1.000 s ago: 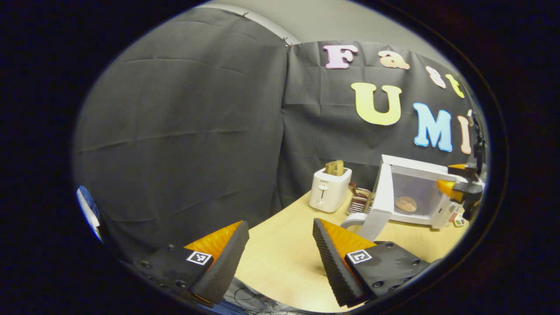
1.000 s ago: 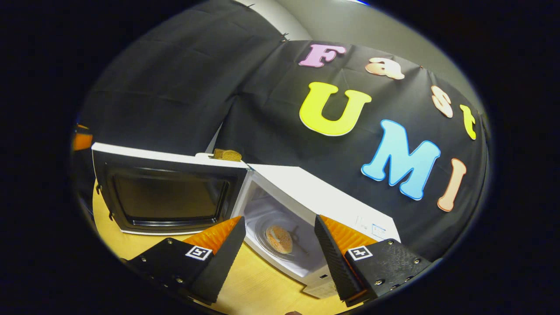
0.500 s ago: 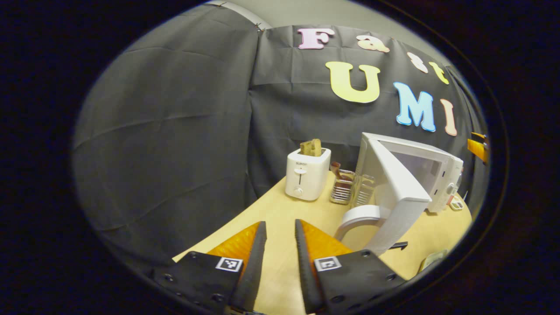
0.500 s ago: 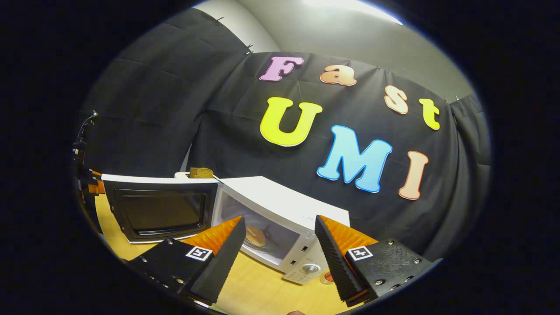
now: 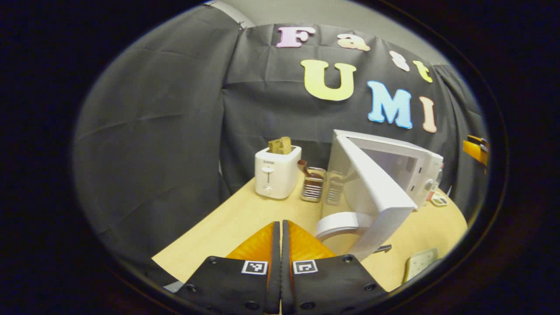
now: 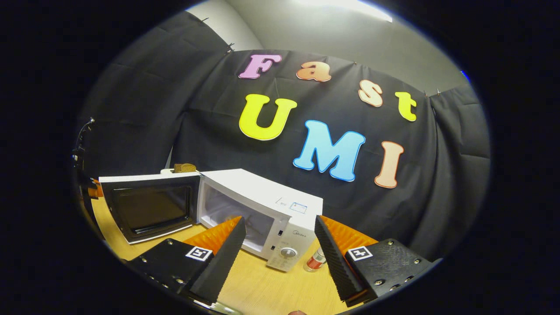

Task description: Open the microwave oven with the left hand, put the food in, and close the microwave oven.

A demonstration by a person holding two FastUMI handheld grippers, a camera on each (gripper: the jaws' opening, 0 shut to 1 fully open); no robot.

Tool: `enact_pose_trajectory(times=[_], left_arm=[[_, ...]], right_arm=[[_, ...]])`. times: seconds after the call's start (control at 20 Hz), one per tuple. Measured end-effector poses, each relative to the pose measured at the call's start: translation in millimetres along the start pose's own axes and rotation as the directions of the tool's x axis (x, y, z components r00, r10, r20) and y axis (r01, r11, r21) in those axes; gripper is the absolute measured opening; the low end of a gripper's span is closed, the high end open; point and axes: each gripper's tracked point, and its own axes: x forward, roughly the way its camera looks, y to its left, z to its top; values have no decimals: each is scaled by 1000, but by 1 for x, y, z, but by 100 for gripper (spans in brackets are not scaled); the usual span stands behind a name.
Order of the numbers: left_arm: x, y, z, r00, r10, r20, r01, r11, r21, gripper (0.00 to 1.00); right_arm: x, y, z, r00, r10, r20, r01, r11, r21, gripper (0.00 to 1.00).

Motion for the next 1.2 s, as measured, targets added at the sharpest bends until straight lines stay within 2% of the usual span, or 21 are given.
enact_pose_trajectory(times=[0.15, 0.3, 0.65, 1.2], left_arm=[[2, -31, 4, 999, -38, -2, 38, 998, 58, 7], [4, -81, 9, 993, -120, -3, 120, 990, 70, 7], [23, -183, 27, 961, -277, -10, 276, 953, 123, 7], [59, -285, 46, 915, -404, -15, 402, 906, 134, 7]], right_arm=[[-3, -9, -6, 1000, -4, -16, 4, 1000, 10, 97], [-6, -24, -9, 1000, -14, -13, 15, 1000, 9, 97], [-9, -73, -22, 998, -62, -28, 63, 998, 23, 97], [-53, -160, -46, 980, -184, -73, 187, 981, 48, 96]])
